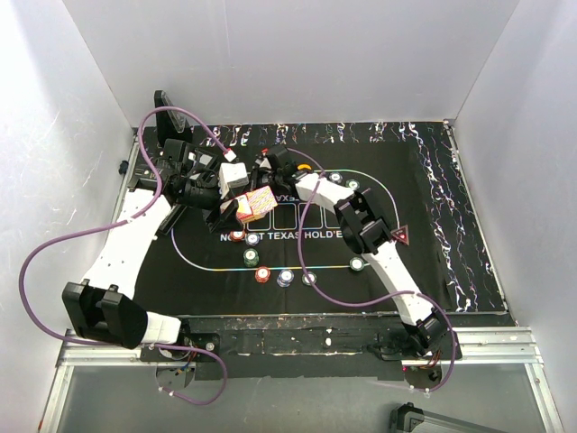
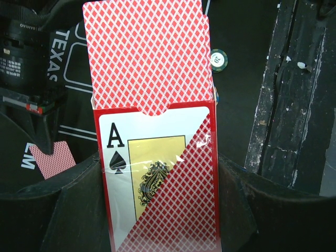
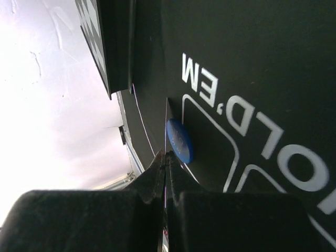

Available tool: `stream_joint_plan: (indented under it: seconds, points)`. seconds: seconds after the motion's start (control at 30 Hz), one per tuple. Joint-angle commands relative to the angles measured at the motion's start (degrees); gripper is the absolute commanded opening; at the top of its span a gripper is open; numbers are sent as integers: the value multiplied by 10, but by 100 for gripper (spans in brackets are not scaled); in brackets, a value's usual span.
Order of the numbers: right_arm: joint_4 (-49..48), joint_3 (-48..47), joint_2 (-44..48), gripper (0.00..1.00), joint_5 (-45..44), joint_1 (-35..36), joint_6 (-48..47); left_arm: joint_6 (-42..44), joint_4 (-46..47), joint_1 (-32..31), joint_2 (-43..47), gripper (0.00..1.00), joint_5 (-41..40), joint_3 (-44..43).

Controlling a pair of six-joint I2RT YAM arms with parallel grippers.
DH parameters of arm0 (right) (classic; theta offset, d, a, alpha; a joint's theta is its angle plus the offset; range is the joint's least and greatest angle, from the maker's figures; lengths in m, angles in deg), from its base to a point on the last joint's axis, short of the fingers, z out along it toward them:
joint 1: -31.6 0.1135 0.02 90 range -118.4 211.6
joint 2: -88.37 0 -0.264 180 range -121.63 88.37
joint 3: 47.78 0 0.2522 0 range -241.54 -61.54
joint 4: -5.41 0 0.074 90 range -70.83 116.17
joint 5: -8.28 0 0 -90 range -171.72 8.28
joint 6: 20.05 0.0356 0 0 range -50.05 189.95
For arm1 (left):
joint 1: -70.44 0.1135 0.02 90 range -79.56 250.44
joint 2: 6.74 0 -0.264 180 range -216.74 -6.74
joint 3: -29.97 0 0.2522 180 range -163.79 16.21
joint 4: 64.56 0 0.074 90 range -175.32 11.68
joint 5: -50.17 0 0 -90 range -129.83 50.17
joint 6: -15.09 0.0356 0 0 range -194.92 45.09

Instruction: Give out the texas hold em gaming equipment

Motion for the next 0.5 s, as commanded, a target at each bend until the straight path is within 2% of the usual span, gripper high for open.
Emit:
stream_joint_plan:
  seconds: [0.0, 0.03, 0.1, 0.2, 0.27, 0.37, 0.47]
  points:
    - [37, -41, -3, 1, -10, 18, -26, -11, 18, 3, 22, 0, 30, -9]
    - [42, -41, -5, 4, -10, 17, -26, -11, 17, 3, 21, 0, 31, -10]
    - [52, -41, -4, 25, -10, 17, -30, -10, 17, 3, 23, 0, 31, -11]
    - [65, -33, 3, 47, -11, 15, -39, -10, 16, 3, 25, 0, 29, -10]
    - [48, -7, 15, 57, -4, 11, -33, -11, 16, 3, 26, 0, 30, -8]
    - [31, 29, 41, 64, -3, -1, -33, -14, 21, 3, 28, 0, 31, -5]
    - [3, 61, 78, 66, 5, -18, -27, -18, 25, 3, 29, 0, 33, -4]
